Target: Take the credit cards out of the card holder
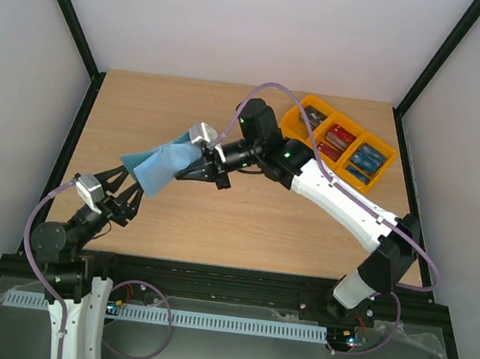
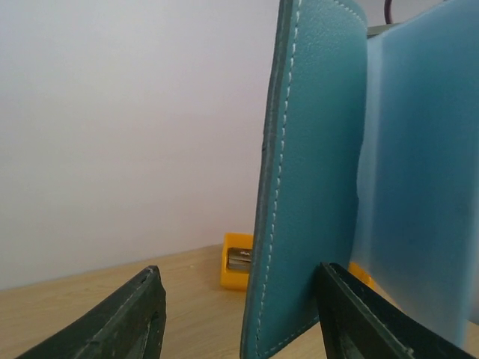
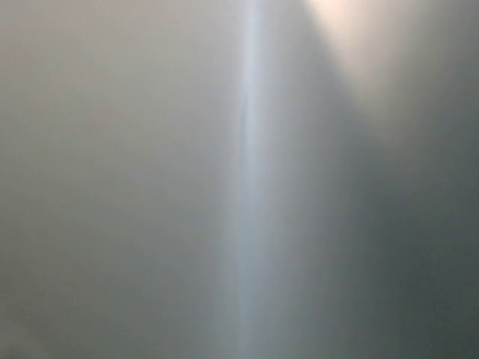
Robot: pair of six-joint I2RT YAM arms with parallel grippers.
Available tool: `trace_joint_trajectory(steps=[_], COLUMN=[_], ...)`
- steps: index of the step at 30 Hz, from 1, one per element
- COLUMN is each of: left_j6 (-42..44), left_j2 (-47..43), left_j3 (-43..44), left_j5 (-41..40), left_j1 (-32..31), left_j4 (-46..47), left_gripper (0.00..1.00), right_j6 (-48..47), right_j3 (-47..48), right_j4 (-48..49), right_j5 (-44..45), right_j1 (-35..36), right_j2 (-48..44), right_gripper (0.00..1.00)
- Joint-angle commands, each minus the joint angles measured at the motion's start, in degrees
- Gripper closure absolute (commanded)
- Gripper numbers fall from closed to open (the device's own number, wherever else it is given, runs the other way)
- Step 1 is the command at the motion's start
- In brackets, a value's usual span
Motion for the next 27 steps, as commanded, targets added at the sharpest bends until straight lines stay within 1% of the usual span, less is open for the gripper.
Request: trace_joint_trajectory(steps=[1,3,5,8,10,11,13,15,17,20,23,24,25,27], left_j6=[-1.5,-1.5,-1.7,-2.1,-2.4,-2.8,-3.6,-3.8,-3.6,-3.5,-3.6,-3.5,-3.4,-3.4], left_j2=[0.1,-0.4,-1.0,-1.2,-0.5,0.4,2.7,4.1,3.6,3.2,3.2,3.2,3.3,3.4], left_j3=[-1.0,-1.1,-1.4,-1.8,-2.0,-2.0,-2.0,-2.5,-2.5,-2.7,-2.8,-2.7,-2.7,-2.7], left_j5=[1.8,0.1,-2.5,-9.3,-15.6,-19.3,-24.6,-26.5,-26.4,-24.3,-24.9,-25.2,-25.2,-25.1], left_j1=[0.0,0.0,0.1,0.0,0.0,0.1,0.1,0.1,0.1,0.1,0.1,0.1,0.1,0.1], left_j4=[2.6,1.8,0.6,-2.8,-4.7,-5.7,-6.8,-7.1,-7.1,-6.4,-6.4,-6.5,-6.5,-6.5], left_gripper=[0.42,0.40,0.38,0.33,0.28,0.26,0.21,0.19,0.18,0.16,0.16,0.16,0.16,0.16], right_j6=[5.9,11.9,17.7,29.4,38.0,41.6,46.1,48.6,50.3,54.6,59.0,59.7,60.0,60.0], right_j3=[-0.4,-1.3,-1.2,0.2,0.3,0.1,-1.3,-2.8,-4.1,-7.5,-11.8,-12.4,-12.8,-13.5], right_j4=[4.6,8.3,9.4,7.4,3.0,0.7,-2.8,-5.1,-5.7,-2.0,3.5,4.2,4.0,2.1], right_j5=[5.6,14.3,25.7,42.4,49.2,50.2,49.0,46.9,44.1,41.5,38.9,38.4,38.5,39.9], right_j1=[0.1,0.0,-0.4,-2.8,-5.7,-7.5,-9.3,-9.7,-9.8,-9.8,-9.8,-9.9,-10.1,-11.4], right_j2=[-0.7,-1.0,-0.5,1.9,4.2,5.5,8.3,11.8,15.9,20.1,22.4,23.0,23.3,22.9], right_gripper=[0.98,0.98,0.98,0.98,0.98,0.98,0.98,0.98,0.98,0.98,0.98,0.95,0.88,0.58])
